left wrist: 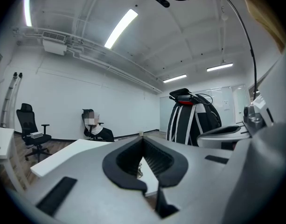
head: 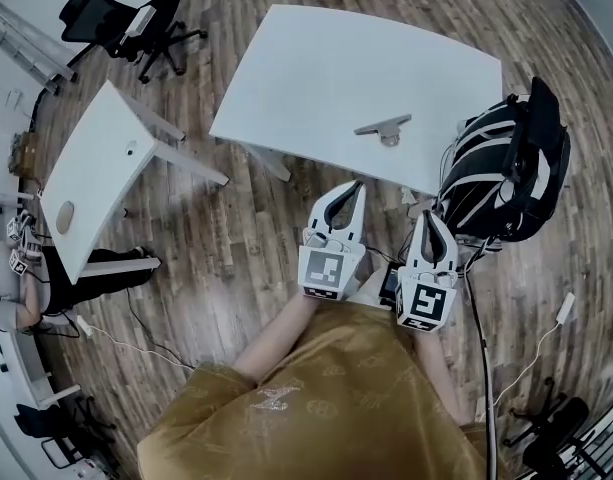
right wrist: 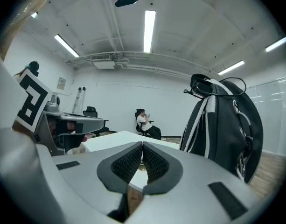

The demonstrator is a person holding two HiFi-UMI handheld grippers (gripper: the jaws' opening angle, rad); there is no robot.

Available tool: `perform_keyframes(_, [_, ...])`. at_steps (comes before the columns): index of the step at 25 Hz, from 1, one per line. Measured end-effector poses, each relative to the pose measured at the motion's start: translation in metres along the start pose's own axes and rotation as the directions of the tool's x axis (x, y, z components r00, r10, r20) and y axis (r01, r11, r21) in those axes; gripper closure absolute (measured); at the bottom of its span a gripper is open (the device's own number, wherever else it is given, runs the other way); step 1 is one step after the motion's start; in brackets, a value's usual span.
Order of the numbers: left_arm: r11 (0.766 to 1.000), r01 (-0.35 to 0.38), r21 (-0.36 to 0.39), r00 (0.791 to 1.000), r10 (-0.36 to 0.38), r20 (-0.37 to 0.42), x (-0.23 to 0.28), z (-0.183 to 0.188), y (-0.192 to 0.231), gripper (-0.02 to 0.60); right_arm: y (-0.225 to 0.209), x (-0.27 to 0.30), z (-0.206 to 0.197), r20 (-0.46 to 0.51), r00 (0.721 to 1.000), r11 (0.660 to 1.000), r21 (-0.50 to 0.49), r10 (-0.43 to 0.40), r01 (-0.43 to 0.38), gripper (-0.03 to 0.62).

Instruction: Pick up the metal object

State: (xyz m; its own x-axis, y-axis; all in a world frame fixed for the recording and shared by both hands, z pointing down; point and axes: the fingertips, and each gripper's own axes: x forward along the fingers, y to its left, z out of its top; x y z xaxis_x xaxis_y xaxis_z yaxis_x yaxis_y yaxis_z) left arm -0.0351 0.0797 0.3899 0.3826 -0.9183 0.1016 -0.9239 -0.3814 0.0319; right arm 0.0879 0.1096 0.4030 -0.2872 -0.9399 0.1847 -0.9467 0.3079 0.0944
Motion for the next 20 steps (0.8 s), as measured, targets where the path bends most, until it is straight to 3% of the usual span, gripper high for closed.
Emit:
perform_keyframes(6, [1.0, -0.002, -0.001, 1.0, 0.002, -0.013, 0.011, -0.004, 0.014, 0.575, 0.003, 0.019, -0.001, -0.009, 1.0, 1.0, -0.001, 0.005, -0.005, 0.585])
perform_keyframes(20, [0.999, -0.041, -0.004, 0.998, 0.041, -0.055, 0.077, -0.003, 0.048, 0.575, -0.002, 0.093, 0.009, -0.019, 0.994, 0.994, 0.004, 0.109, -0.109, 0.585])
